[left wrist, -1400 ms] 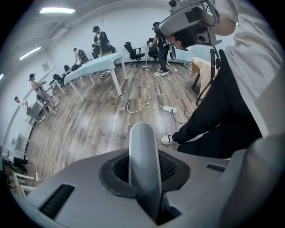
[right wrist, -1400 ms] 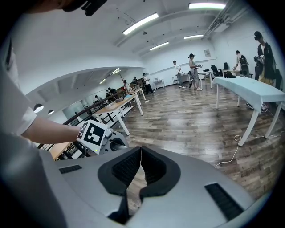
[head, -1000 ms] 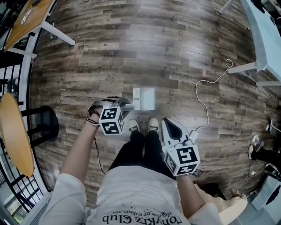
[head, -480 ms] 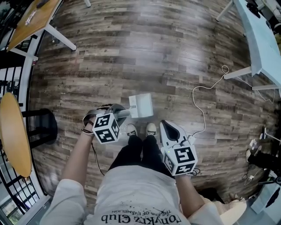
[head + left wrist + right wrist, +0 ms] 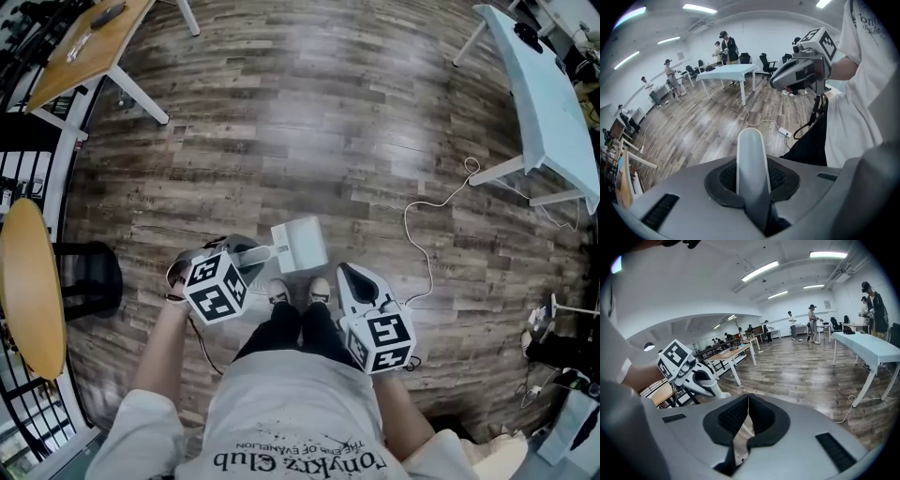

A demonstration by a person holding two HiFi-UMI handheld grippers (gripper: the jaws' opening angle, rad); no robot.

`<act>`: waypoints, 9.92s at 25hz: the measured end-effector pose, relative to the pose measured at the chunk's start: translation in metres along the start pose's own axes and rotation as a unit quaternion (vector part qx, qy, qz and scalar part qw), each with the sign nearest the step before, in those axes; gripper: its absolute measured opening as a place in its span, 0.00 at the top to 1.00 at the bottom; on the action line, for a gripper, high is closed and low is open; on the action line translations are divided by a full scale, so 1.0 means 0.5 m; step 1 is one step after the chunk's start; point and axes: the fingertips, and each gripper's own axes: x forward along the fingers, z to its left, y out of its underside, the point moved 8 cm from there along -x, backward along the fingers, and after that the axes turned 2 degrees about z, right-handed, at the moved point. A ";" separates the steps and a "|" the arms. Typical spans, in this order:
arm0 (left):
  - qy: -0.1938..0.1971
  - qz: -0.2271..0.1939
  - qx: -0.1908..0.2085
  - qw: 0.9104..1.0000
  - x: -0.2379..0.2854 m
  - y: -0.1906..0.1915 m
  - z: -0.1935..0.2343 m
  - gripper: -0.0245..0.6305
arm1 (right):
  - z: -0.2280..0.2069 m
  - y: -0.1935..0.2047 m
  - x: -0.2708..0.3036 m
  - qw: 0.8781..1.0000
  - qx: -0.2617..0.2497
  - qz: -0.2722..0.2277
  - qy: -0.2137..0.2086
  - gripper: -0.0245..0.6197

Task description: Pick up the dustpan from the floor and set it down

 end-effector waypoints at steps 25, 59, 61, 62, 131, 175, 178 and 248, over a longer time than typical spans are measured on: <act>-0.031 -0.005 -0.052 0.998 -0.143 -0.020 -0.086 0.83 | 0.068 -0.013 -0.062 0.998 -0.044 -0.009 -0.036 0.92; -0.028 -0.007 -0.052 0.998 -0.152 -0.044 -0.092 0.83 | 0.056 -0.033 -0.060 0.997 -0.052 -0.018 -0.045 0.92; -0.029 -0.007 -0.053 0.998 -0.152 -0.042 -0.090 0.83 | 0.056 -0.033 -0.058 0.998 -0.051 -0.017 -0.045 0.92; -0.030 -0.006 -0.053 0.998 -0.152 -0.041 -0.088 0.83 | 0.056 -0.033 -0.057 0.998 -0.051 -0.017 -0.046 0.92; -0.075 0.017 -0.079 0.994 0.162 0.072 0.047 0.83 | 0.000 0.010 0.055 0.998 -0.004 0.052 -0.034 0.92; -0.073 0.051 -0.090 0.992 0.246 0.151 0.104 0.82 | -0.003 0.017 0.090 0.998 -0.001 0.064 -0.023 0.92; -0.063 0.051 -0.091 0.993 0.250 0.155 0.104 0.78 | -0.002 0.020 0.092 0.998 0.000 0.065 -0.022 0.92; -0.290 -0.276 -0.422 0.814 -0.193 0.017 -0.185 0.93 | 0.133 -0.051 -0.004 0.989 -0.102 0.004 -0.111 0.92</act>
